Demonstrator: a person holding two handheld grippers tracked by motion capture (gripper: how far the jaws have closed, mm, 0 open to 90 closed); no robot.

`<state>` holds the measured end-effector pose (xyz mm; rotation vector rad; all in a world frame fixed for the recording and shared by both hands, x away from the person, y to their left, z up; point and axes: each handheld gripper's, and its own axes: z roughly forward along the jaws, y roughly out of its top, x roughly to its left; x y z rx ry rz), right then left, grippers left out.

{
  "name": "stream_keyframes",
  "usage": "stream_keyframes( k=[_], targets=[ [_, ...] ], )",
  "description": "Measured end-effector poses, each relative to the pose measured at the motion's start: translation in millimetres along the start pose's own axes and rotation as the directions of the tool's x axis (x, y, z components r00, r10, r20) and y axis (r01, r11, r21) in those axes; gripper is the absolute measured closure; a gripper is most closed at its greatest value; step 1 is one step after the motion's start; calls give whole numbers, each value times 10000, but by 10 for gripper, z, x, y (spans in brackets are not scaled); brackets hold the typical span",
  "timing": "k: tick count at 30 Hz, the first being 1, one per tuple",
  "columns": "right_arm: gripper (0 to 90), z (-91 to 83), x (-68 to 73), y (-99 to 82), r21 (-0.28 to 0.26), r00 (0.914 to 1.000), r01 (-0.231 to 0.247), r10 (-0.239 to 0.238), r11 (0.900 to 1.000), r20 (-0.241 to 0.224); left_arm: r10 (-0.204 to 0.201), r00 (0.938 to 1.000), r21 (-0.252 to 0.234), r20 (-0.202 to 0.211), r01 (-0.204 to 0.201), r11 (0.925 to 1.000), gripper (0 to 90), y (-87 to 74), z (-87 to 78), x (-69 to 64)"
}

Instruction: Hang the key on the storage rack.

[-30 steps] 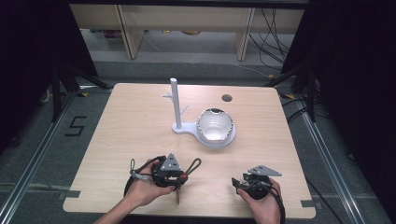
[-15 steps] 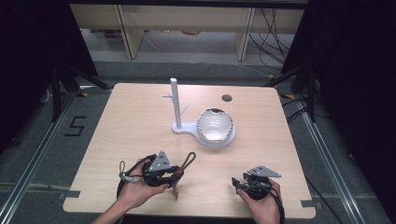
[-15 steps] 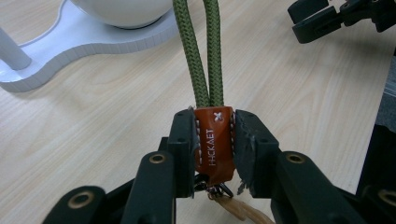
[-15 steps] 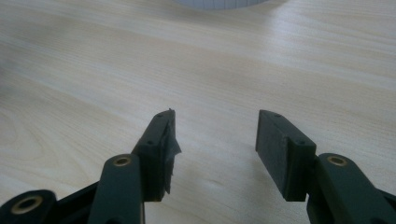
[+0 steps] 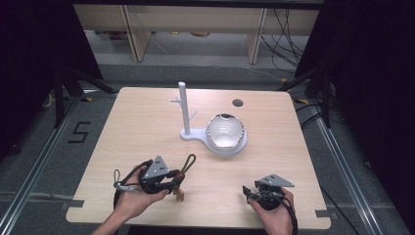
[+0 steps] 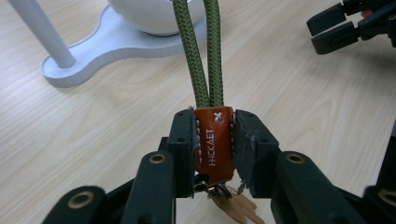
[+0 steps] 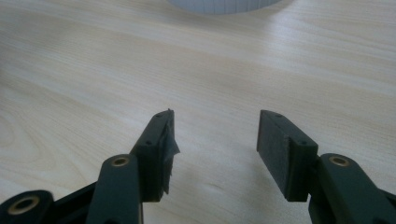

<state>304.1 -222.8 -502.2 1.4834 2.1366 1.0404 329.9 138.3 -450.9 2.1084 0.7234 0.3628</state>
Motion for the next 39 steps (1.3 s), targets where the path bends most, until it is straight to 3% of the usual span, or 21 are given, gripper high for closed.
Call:
stream_keyframes(
  k=[4, 5, 8, 11, 12, 13, 15, 20, 21, 30, 31, 32, 34, 37, 38, 39],
  targets=[
    [473, -9, 9, 2, -72, 10000, -27, 26, 10000, -89, -319, 9994, -520, -137, 312, 9982, 688, -12, -31, 33],
    [472, -6, 8, 1, -92, 9999, -26, 25, 10000, -118, -157, 9997, -350, -212, 150, 9993, 688, -6, -55, 49],
    [471, -9, 6, -2, -82, 10000, 59, -60, 9999, -80, -383, 9988, -595, -292, 366, 9976, 688, -1, -71, 70],
    [471, -6, 2, -4, -115, 9999, 136, -137, 9998, -91, -265, 9989, -405, -384, 250, 9989, 688, 10, -105, 104],
    [471, -9, 9, -3, -137, 9999, 54, -55, 9999, -86, -476, 9980, -612, -410, 450, 9971, 688, 12, -101, 103],
    [471, -8, 8, -4, -165, 9999, 78, -79, 9998, -65, -378, 9984, -518, -412, 356, 9980, 688, 14, -116, 119],
    [471, -9, 9, -5, -168, 9999, 69, -70, 9998, -72, -560, 9972, -743, -493, 522, 9959, 688, 19, -118, 123],
    [471, -9, 12, -6, -146, 10000, 30, -31, 9999, -76, -479, 9972, -614, -577, 444, 9971, 688, 31, -155, 171],
    [471, -8, 11, -6, -155, 10000, 47, -47, 9999, -60, -704, 9960, -824, -543, 658, 9944, 688, 31, -142, 167],
    [470, -4, 15, -6, -176, 10000, 52, -54, 9998, -77, -879, 9932, -964, -765, 803, 9921, 688, 53, -177, 242],
    [469, -2, 10, -6, -209, 9999, 110, -110, 9997, -31, -694, 9944, -832, -793, 628, 9946, 688, 57, -191, 267],
    [468, -3, 14, -7, -148, 9999, 64, -65, 9999, -81, -894, 9918, -980, -910, 805, 9919, 687, 63, -193, 269],
    [468, 9, 13, -11, -118, 9999, 125, -125, 9999, 3, -735, 9925, -829, -975, 655, 9944, 688, 68, -212, 299],
    [468, 4, 12, -9, -142, 9997, 231, -229, 9996, 131, -960, 9904, -1114, -992, 848, 9901, 688, 75, -206, 331],
    [467, -6, 14, -8, -154, 9997, 195, -193, 9997, 116, -812, 9917, -992, -992, 713, 9925, 688, 78, -221, 360],
    [468, -5, 17, -7, -217, 9999, 139, -139, 9997, -18, -1047, 9886, -1120, -1083, 925, 9894, 688, 82, -219, 358]
  ],
)
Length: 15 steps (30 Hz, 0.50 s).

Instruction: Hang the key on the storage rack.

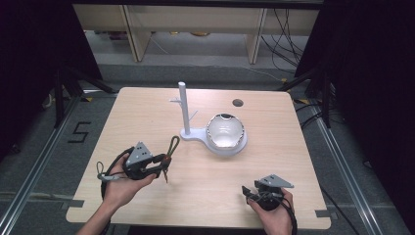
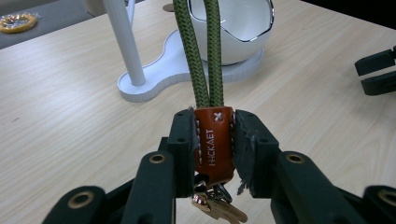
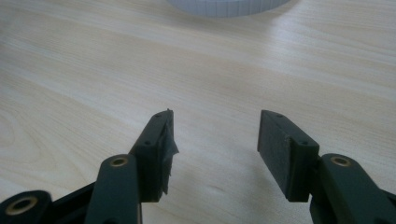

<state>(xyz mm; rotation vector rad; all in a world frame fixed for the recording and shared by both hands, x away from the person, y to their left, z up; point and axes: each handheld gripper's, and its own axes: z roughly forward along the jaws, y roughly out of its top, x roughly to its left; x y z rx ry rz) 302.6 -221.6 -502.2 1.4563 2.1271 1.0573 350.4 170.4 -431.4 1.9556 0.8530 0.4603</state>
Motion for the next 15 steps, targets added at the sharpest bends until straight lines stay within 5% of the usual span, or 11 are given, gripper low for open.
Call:
stream_keyframes(
  k=[15],
  targets=[
    [462, 8, 19, 11, 30, 10000, 10, -10, 10000, -67, -171, 9995, -290, -276, 163, 9994, 688, 89, 3, 144]
  ],
)
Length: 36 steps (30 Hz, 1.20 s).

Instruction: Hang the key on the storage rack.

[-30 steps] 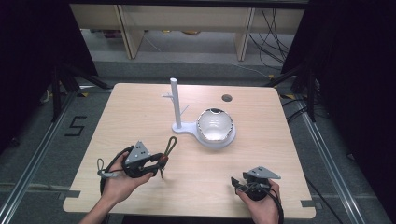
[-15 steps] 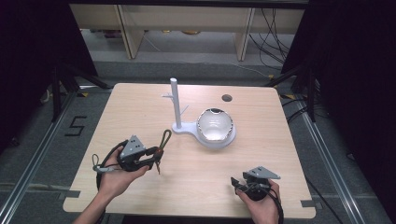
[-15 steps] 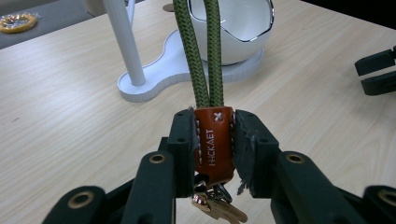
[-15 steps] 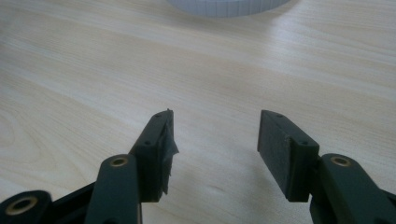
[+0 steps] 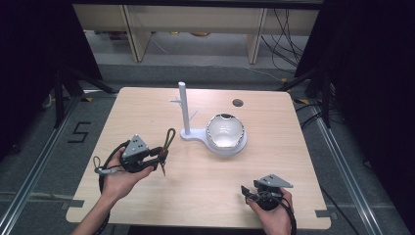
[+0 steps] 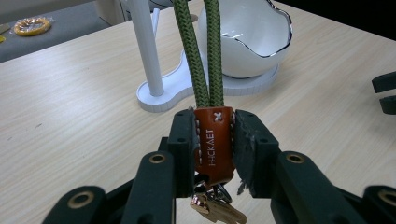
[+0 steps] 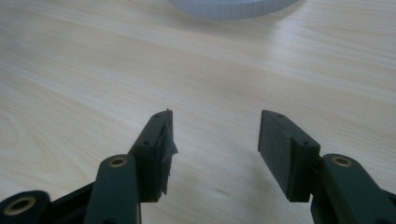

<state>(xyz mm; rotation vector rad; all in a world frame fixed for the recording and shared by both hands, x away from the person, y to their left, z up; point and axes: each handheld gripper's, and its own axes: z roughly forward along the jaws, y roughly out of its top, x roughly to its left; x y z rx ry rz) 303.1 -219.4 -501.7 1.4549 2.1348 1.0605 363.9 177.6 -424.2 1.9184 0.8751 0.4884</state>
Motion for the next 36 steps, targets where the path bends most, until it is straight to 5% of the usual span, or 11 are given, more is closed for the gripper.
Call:
stream_keyframes(
  k=[36],
  targets=[
    [456, -32, -17, 8, -117, 9999, -126, 126, 9999, 72, -322, 9984, -476, -460, 300, 9984, 688, 321, 78, 258]
  ],
)
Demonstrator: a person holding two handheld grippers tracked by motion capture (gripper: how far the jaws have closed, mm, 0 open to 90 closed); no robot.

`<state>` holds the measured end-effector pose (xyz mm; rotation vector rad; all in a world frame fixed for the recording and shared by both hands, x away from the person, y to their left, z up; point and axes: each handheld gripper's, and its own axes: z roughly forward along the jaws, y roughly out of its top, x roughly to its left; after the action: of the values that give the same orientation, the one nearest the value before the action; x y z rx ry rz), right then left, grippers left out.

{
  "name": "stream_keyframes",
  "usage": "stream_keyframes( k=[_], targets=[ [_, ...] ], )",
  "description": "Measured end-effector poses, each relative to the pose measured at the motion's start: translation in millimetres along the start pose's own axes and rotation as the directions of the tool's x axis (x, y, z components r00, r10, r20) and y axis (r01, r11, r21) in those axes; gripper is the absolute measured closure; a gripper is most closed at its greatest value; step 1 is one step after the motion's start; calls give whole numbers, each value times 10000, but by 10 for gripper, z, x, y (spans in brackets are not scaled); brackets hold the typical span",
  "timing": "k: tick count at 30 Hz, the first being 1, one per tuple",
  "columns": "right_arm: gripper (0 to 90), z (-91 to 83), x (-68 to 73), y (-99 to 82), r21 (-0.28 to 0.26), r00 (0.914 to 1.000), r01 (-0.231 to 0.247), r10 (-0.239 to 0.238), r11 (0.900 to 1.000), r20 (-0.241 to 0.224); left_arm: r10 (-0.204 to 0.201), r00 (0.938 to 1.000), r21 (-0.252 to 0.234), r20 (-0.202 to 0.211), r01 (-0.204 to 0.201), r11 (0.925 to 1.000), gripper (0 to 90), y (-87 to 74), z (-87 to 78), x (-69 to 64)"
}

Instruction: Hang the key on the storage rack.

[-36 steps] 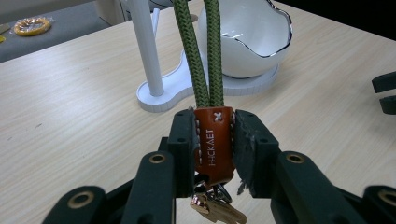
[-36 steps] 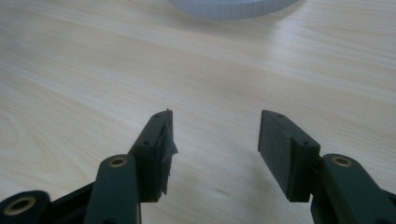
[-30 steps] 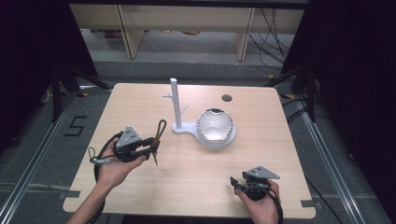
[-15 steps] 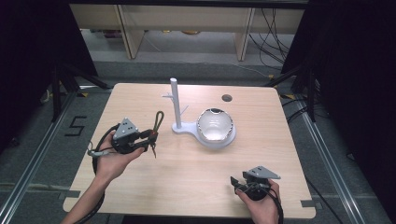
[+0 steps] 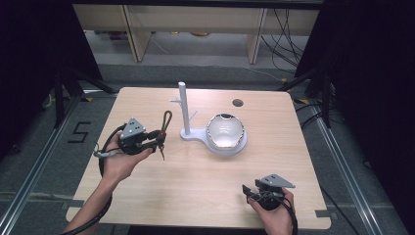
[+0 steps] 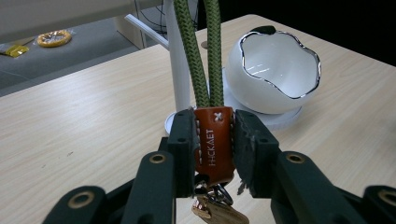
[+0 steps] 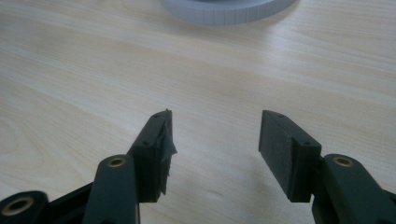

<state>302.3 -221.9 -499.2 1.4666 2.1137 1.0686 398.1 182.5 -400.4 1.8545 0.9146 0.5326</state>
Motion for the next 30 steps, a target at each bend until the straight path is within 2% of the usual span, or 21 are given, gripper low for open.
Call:
stream_keyframes(
  k=[18, 24, 25, 27, 30],
  targets=[
    [455, 1, -20, 0, -93, 10000, 3, -3, 10000, -31, -162, 9998, -124, -68, 161, 9998, 688, 167, 112, 68],
    [455, -10, -24, 0, -124, 9999, 54, -53, 9999, 143, -155, 9998, -69, -119, 155, 9999, 688, 206, 142, 98],
    [455, 7, -30, -4, -224, 10000, 5, -6, 9997, -60, -108, 9999, -42, -118, 107, 9999, 688, 219, 145, 108],
    [456, -19, -28, 1, -135, 9998, 60, -57, 9999, 172, -194, 9997, -86, -135, 193, 9998, 688, 236, 156, 111],
    [455, -17, -28, 1, -25, 10000, -24, 24, 10000, 34, -225, 9997, -91, -138, 224, 9997, 688, 259, 171, 121]
  ],
)
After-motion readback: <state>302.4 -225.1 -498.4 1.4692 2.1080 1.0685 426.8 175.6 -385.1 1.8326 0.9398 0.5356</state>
